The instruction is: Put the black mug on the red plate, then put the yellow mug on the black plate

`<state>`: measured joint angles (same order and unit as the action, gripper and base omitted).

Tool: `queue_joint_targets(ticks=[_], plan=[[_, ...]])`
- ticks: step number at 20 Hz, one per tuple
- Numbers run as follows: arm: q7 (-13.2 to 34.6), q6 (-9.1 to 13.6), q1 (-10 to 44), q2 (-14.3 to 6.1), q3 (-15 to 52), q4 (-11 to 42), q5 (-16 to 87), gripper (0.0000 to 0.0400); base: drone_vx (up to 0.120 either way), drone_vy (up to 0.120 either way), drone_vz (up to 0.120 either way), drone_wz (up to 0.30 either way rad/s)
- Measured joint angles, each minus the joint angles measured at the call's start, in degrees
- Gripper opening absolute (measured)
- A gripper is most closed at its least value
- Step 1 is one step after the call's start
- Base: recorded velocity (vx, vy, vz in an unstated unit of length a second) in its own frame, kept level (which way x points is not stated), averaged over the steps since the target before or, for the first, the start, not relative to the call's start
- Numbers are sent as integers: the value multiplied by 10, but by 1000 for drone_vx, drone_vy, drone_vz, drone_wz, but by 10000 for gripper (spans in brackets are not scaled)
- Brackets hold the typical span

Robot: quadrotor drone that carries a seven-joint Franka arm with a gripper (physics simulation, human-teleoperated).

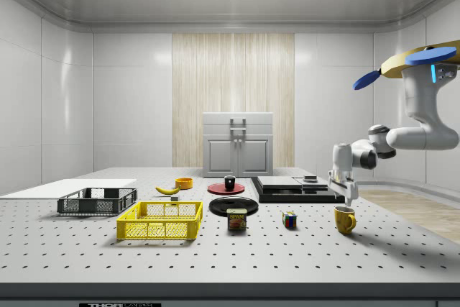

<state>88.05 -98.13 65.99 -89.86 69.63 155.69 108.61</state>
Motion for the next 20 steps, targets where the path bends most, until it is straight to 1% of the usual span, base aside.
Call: queue_joint_targets(ticks=[6,13,16,20], plan=[[-3,-14,5,4,-32,-14,29,400,0,0,0,0],[-12,-22,3,7,-49,-25,45,400,0,0,0,0],[-13,-28,6,10,-62,-32,57,400,0,0,0,0],[-13,-29,16,17,-68,-45,63,400,0,0,0,0]])
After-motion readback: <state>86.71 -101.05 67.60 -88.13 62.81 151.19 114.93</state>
